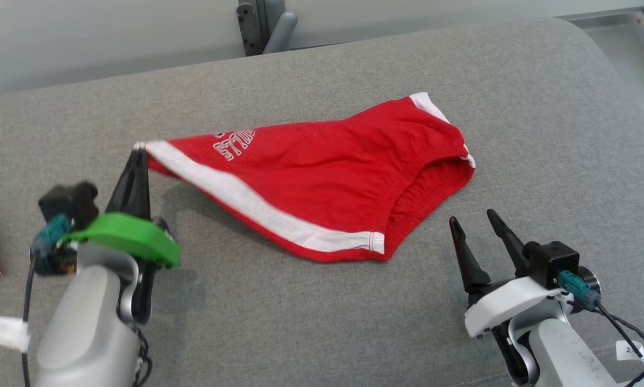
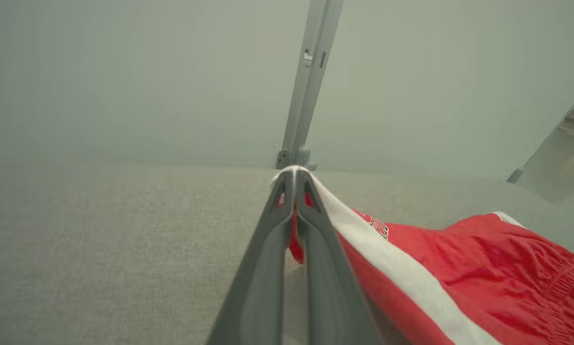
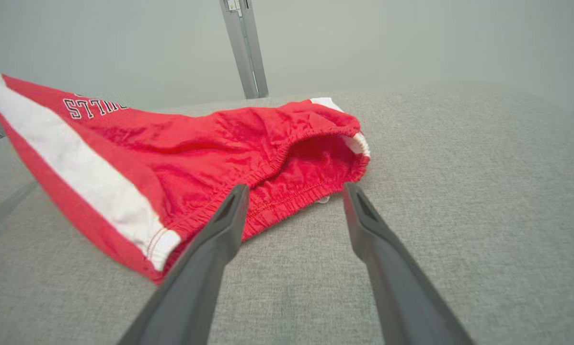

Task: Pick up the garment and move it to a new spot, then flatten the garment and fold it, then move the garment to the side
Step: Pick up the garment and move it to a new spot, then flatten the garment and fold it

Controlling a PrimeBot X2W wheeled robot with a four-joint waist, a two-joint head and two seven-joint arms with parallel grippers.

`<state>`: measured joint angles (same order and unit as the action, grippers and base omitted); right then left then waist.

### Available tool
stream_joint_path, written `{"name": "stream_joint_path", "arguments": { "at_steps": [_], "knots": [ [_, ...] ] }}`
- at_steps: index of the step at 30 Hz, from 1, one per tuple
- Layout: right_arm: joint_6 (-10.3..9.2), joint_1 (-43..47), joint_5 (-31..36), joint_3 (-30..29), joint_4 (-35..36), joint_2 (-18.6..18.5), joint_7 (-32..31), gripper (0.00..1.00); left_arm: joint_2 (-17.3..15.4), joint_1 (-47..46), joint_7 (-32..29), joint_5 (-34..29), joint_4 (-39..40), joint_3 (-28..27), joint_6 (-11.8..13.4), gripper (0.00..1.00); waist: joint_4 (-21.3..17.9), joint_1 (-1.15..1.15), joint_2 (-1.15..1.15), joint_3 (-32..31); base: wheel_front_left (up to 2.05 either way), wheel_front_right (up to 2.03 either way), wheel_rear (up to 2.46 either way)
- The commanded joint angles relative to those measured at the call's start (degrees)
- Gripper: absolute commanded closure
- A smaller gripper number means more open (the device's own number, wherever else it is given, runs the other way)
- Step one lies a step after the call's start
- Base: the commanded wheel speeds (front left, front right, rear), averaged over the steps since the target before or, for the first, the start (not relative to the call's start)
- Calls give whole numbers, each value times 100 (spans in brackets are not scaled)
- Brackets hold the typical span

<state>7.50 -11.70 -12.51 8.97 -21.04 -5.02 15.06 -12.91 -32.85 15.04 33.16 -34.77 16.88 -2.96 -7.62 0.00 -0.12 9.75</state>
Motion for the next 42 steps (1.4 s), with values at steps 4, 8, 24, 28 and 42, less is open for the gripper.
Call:
{"name": "stream_joint_path", "arguments": {
  "at_steps": [4, 8, 24, 28, 42],
  "knots": [
    [-2, -119, 39, 20, 30, -92, 18, 0, 191, 941, 18, -442, 9, -700, -25, 29, 103, 0, 12, 32, 0, 0, 0],
    [-2, -82, 19, 26, 46, -117, 18, 0, 379, 1400, 11, -785, 252, -1205, -53, 0, 202, 0, 12, -82, 0, 0, 0],
    [-2, 657, 64, 203, 95, -25, 18, 0, 963, 3485, 12, -2481, 1799, -2318, -315, 0, 474, 0, 12, -1102, 0, 0, 0],
    [-2, 846, 44, 242, 100, -41, 18, 0, 984, 3722, 12, -2572, 1906, -2342, -360, 0, 504, 0, 12, -1226, 0, 0, 0],
    [-2, 778, -56, 434, -38, -46, 18, 0, 998, 3650, 12, -2409, 1899, -1957, -364, 0, 696, 0, 12, -1023, 0, 0, 0]
  ]
}}
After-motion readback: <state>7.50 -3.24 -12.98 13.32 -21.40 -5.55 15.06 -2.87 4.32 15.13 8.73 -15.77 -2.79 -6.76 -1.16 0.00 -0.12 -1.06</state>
